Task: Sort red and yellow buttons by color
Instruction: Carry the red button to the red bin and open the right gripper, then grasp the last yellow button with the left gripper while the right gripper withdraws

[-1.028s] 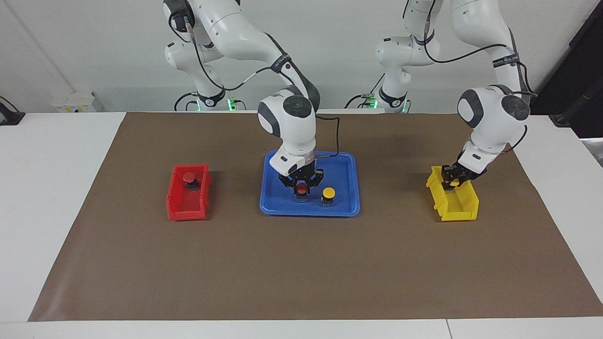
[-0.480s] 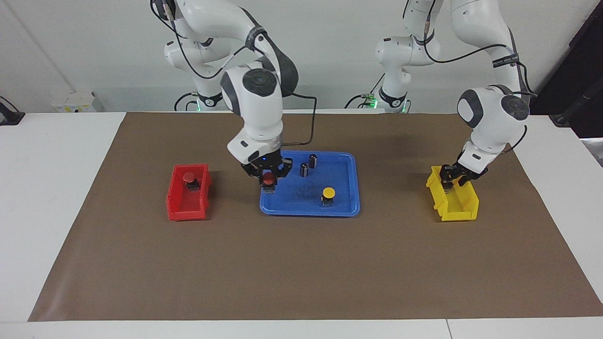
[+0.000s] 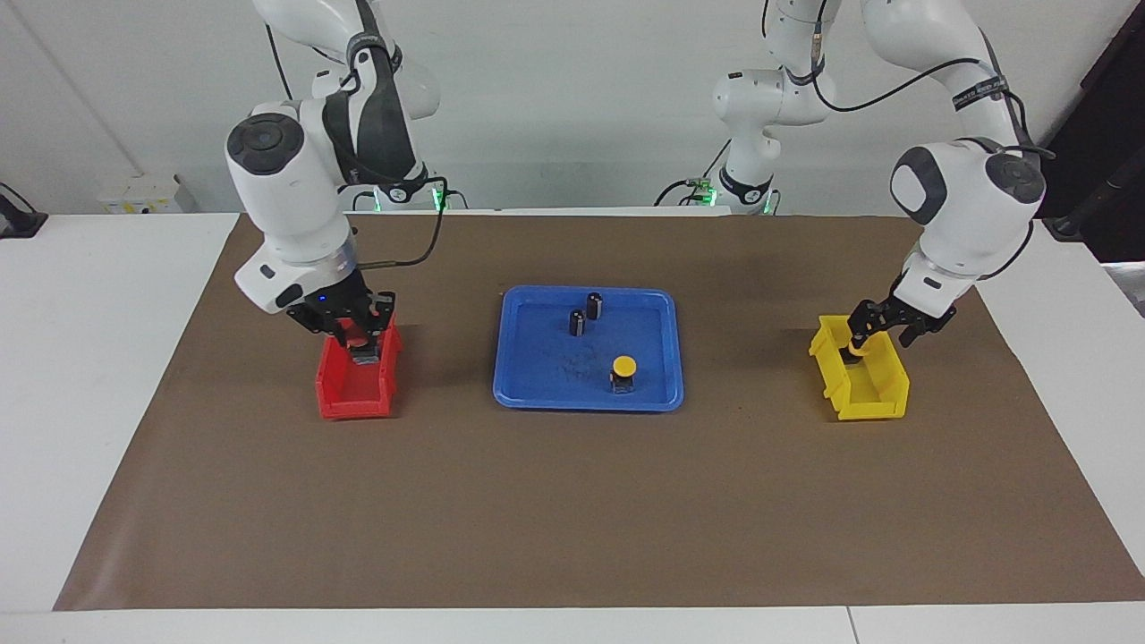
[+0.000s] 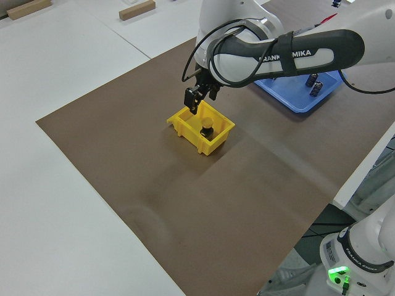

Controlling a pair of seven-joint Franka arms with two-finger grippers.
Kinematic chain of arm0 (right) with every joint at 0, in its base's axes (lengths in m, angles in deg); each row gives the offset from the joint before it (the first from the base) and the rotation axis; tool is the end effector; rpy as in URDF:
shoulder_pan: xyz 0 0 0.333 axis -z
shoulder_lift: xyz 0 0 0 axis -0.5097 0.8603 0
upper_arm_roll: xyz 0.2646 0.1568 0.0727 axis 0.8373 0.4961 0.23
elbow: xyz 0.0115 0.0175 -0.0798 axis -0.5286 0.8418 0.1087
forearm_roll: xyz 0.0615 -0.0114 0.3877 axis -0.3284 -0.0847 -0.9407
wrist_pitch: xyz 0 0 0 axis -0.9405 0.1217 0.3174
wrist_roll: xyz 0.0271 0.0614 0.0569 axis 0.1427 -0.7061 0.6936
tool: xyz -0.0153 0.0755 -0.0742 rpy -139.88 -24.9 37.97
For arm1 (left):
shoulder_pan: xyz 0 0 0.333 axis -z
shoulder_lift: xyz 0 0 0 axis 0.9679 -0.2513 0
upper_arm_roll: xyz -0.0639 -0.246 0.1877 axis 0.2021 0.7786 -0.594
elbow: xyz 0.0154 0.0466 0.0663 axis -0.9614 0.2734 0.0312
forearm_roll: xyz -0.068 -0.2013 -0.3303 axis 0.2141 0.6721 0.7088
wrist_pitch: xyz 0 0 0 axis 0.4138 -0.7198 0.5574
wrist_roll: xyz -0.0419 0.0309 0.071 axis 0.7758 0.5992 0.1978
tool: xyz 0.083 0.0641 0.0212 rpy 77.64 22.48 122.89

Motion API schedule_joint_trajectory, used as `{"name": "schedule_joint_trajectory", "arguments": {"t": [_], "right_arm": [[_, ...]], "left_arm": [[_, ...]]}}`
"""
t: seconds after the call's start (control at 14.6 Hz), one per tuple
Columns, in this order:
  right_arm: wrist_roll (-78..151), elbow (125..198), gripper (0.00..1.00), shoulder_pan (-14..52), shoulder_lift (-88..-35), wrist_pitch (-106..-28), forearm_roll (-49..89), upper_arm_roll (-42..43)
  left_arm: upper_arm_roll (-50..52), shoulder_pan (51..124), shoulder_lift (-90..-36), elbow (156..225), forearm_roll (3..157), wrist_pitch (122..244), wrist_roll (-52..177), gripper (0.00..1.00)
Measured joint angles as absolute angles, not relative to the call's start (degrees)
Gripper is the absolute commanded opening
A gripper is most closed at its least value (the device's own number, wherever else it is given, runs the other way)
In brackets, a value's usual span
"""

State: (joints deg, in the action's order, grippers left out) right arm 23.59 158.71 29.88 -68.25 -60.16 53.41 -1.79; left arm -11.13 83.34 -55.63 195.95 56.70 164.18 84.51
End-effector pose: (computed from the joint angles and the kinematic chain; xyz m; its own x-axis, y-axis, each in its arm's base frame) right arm 0.6052 0.0515 0.4786 0.9993 0.0311 0.0205 0.0304 -0.9990 0.0322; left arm 0.5678 0.0077 0.4468 0.9958 -0.0742 0.0540 -0.0753 -0.9970 0.0192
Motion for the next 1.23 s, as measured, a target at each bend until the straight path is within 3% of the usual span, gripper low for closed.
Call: {"name": "schedule_joint_trajectory", "arguments": {"t": [0.21,0.55,0.75,1.03,1.1,1.23], "right_arm": [[25.4,166.4,0.23,31.9,-69.3,-68.9,51.7,-1.8],[28.1,173.7,0.22,33.4,-70.4,-75.9,51.7,-1.8],[28.6,178.2,0.23,33.9,-71.1,-80.5,51.7,-1.8],[28.6,180.7,0.24,33.9,-71.2,-83.4,51.7,-1.7],[28.6,181.0,0.28,33.9,-71.1,-83.9,51.7,-1.7],[28.6,181.3,0.59,33.9,-70.8,-84.1,51.7,-1.7]], "left_arm": [[-10.4,87.3,-55.2,190.5,56.8,158.6,80.4,1.00],[-9.5,105.6,-55.9,189.7,56.8,161.2,56.6,1.00],[-9.4,113.8,-61.4,186.6,55.9,163.4,45.8,1.00],[-9.4,116.6,-68.9,184.4,55.9,169.9,41.4,1.00],[-9.4,116.7,-70.2,184.4,55.9,171.3,41.1,1.00],[-9.4,117.1,-72.4,184.3,55.9,173.9,40.2,1.00]]}}
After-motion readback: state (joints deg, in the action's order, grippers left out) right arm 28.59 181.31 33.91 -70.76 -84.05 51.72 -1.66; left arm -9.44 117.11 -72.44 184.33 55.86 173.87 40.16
